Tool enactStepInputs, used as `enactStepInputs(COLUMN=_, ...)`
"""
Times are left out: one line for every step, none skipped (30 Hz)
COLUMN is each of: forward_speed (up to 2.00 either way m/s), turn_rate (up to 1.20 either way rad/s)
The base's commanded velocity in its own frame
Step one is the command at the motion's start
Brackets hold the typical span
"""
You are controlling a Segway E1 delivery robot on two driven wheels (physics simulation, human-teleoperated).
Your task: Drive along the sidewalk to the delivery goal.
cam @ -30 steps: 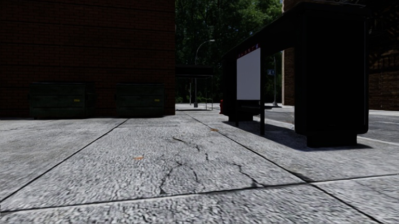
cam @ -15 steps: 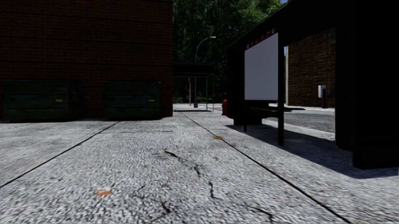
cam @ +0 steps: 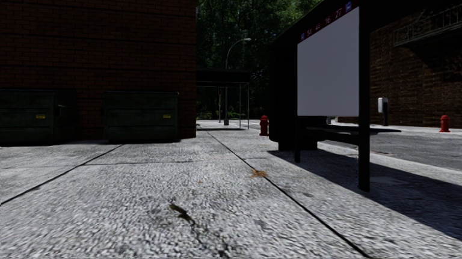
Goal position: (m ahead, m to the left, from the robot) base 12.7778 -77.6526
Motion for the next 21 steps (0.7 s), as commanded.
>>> enactStepInputs(forward_speed=2.00, turn_rate=0.00)
enactStepInputs(forward_speed=2.00, turn_rate=0.00)
enactStepInputs(forward_speed=2.00, turn_rate=0.00)
enactStepInputs(forward_speed=2.00, turn_rate=0.00)
enactStepInputs(forward_speed=2.00, turn_rate=0.00)
enactStepInputs(forward_speed=2.00, turn_rate=0.00)
enactStepInputs(forward_speed=2.00, turn_rate=0.00)
enactStepInputs(forward_speed=2.00, turn_rate=0.00)
enactStepInputs(forward_speed=2.00, turn_rate=0.00)
enactStepInputs(forward_speed=2.00, turn_rate=0.00)
enactStepInputs(forward_speed=2.00, turn_rate=0.00)
enactStepInputs(forward_speed=2.00, turn_rate=0.00)
enactStepInputs(forward_speed=2.00, turn_rate=0.00)
enactStepInputs(forward_speed=2.00, turn_rate=0.02)
enactStepInputs(forward_speed=2.00, turn_rate=0.02)
enactStepInputs(forward_speed=2.00, turn_rate=0.09)
enactStepInputs(forward_speed=2.00, turn_rate=0.15)
enactStepInputs(forward_speed=2.00, turn_rate=0.18)
enactStepInputs(forward_speed=2.00, turn_rate=0.18)
enactStepInputs(forward_speed=2.00, turn_rate=0.19)
enactStepInputs(forward_speed=2.00, turn_rate=0.19)
